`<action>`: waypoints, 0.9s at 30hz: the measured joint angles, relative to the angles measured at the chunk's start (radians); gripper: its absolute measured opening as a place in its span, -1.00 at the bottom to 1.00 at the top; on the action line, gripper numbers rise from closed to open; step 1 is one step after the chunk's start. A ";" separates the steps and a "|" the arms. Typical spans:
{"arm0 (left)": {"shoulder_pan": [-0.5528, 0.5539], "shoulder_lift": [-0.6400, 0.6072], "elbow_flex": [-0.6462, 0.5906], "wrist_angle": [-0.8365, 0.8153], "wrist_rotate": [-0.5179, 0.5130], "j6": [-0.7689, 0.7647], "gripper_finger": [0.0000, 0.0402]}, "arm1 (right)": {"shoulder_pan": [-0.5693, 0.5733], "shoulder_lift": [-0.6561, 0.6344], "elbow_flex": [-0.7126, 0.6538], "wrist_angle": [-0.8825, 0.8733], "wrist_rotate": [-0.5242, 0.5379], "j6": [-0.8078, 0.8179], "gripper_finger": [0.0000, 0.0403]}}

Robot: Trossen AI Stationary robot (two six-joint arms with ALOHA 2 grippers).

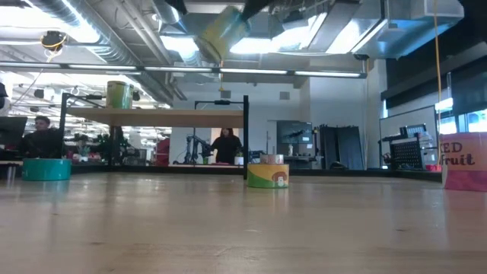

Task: Pick and place cans onto a shelf
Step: Put the canned carrots on the shelf

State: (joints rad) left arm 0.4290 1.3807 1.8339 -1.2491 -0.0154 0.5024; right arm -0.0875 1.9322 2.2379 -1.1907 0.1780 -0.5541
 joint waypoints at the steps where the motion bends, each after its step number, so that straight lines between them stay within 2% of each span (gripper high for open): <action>1: 0.000 -0.001 0.000 0.000 -0.016 -0.001 -1.00 | -0.006 0.010 0.000 -0.003 -0.011 0.000 -1.00; 8: 0.000 -0.002 0.000 -0.017 -0.028 -0.002 -1.00 | -0.007 0.085 0.000 -0.023 -0.203 -0.007 -1.00; 14: 0.000 -0.002 0.000 -0.017 -0.028 -0.002 -1.00 | -0.009 0.173 0.000 -0.086 -0.203 -0.004 -1.00; 27: 0.000 -0.002 0.000 -0.017 -0.028 -0.002 -1.00 | 0.042 0.334 0.000 -0.097 -0.206 -0.060 -1.00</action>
State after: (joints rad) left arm 0.4290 1.3788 1.8339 -1.2663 -0.0433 0.5003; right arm -0.0459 2.2659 2.2379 -1.2875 -0.0283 -0.6140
